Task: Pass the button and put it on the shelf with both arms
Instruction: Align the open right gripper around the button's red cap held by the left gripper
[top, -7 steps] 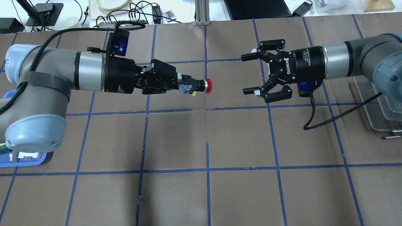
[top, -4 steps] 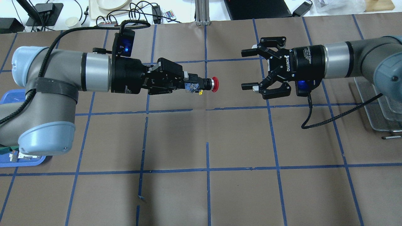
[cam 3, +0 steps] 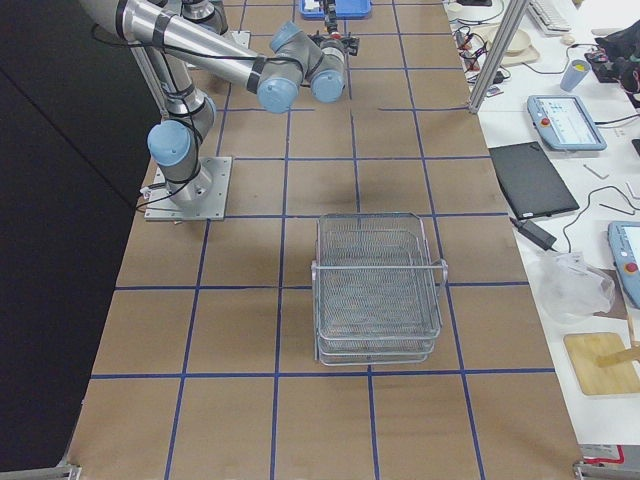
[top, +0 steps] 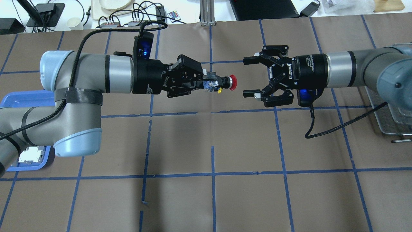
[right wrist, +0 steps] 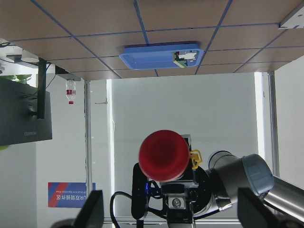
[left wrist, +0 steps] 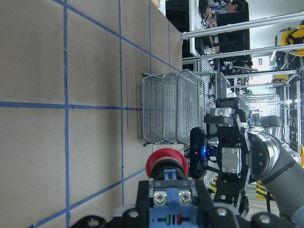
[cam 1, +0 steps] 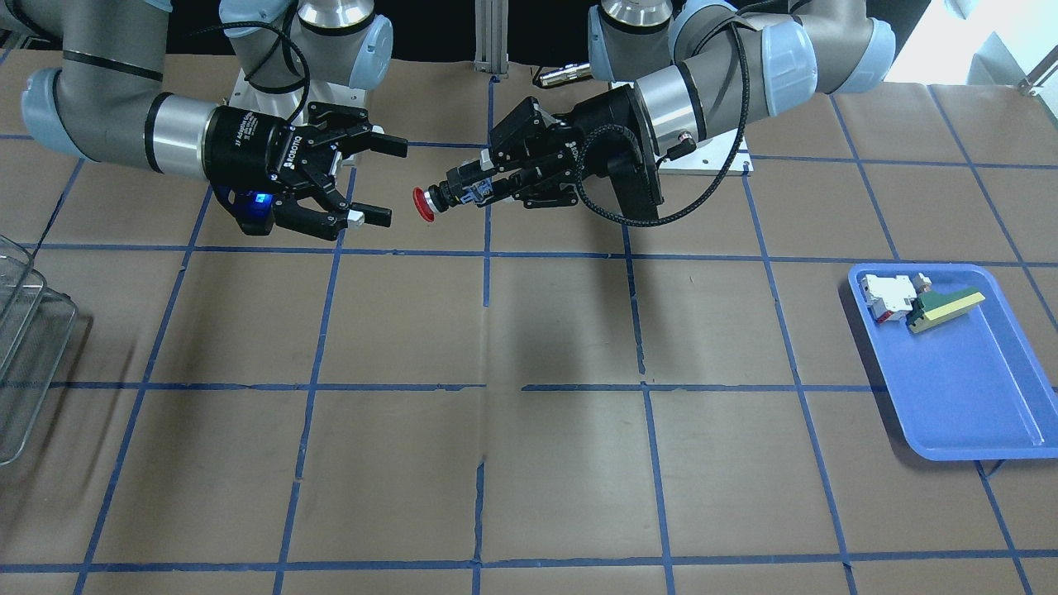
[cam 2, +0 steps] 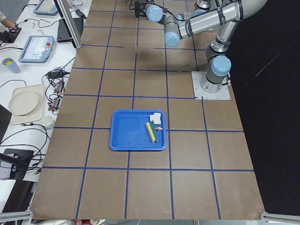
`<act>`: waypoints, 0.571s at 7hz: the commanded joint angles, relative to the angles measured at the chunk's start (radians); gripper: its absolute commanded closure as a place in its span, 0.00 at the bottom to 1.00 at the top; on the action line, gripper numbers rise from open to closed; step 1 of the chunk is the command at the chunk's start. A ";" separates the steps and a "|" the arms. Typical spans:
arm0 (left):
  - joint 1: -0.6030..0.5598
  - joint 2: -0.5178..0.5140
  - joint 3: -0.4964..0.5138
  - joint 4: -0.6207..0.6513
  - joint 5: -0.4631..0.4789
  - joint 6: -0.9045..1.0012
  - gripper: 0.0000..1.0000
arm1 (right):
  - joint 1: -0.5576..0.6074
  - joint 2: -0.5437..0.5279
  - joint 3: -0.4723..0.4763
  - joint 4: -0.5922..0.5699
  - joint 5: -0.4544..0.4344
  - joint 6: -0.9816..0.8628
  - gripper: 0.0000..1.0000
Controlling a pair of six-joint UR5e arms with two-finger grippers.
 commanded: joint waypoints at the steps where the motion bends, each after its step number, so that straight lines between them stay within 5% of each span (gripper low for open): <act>1: -0.006 0.010 -0.001 0.005 -0.028 -0.005 0.90 | 0.010 0.002 0.005 0.000 -0.003 0.031 0.00; 4: -0.009 0.010 -0.002 0.021 -0.043 -0.005 0.90 | 0.037 -0.006 0.023 -0.001 -0.069 0.031 0.00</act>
